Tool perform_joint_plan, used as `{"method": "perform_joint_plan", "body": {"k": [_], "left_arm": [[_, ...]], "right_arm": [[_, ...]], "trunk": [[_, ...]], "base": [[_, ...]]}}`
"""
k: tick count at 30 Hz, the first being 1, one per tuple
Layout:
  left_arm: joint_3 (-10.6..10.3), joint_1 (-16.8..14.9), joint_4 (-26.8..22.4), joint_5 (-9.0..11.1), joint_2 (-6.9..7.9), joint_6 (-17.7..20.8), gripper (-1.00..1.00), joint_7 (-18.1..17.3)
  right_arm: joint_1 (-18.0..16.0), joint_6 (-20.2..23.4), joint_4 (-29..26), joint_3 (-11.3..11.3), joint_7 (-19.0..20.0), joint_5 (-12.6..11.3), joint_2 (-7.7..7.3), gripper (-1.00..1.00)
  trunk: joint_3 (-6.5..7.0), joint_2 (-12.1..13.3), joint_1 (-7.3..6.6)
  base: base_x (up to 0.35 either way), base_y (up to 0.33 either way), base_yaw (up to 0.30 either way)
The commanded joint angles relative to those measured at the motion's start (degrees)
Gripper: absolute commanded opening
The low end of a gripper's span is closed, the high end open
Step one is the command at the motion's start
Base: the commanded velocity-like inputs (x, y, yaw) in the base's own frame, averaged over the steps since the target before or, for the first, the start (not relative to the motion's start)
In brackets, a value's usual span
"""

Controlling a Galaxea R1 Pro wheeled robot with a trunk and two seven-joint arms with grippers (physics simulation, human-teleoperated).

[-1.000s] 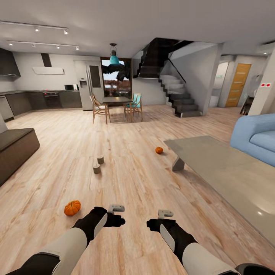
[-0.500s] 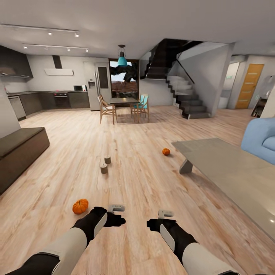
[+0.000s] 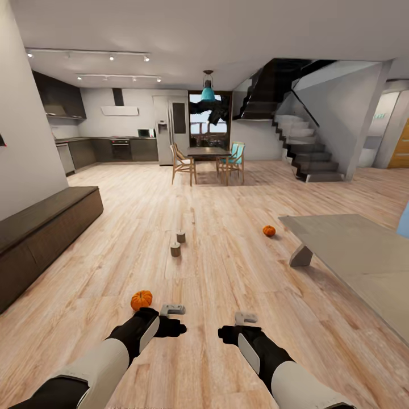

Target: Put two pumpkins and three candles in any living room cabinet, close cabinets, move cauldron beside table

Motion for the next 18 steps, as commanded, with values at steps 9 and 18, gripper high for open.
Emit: {"method": "perform_joint_plan", "body": {"k": [9, 18], "left_arm": [[-0.41, -0.02, -0.10, 0.40, 0.01, 0.20, 1.00, 0.07], [-0.35, -0.02, -0.08, 0.40, 0.04, 0.20, 1.00, 0.09]], "right_arm": [[-0.03, 0.27, -0.15, 0.35, -0.47, -0.40, 0.00, 1.00], [-0.02, 0.26, -0.15, 0.32, -0.47, -0.41, 0.00, 1.00]], "trunk": [[0.03, -0.03, -0.01], [0.03, -0.03, -0.01]], "base": [[0.000, 0.000, 0.087], [0.000, 0.000, 0.004]]}}
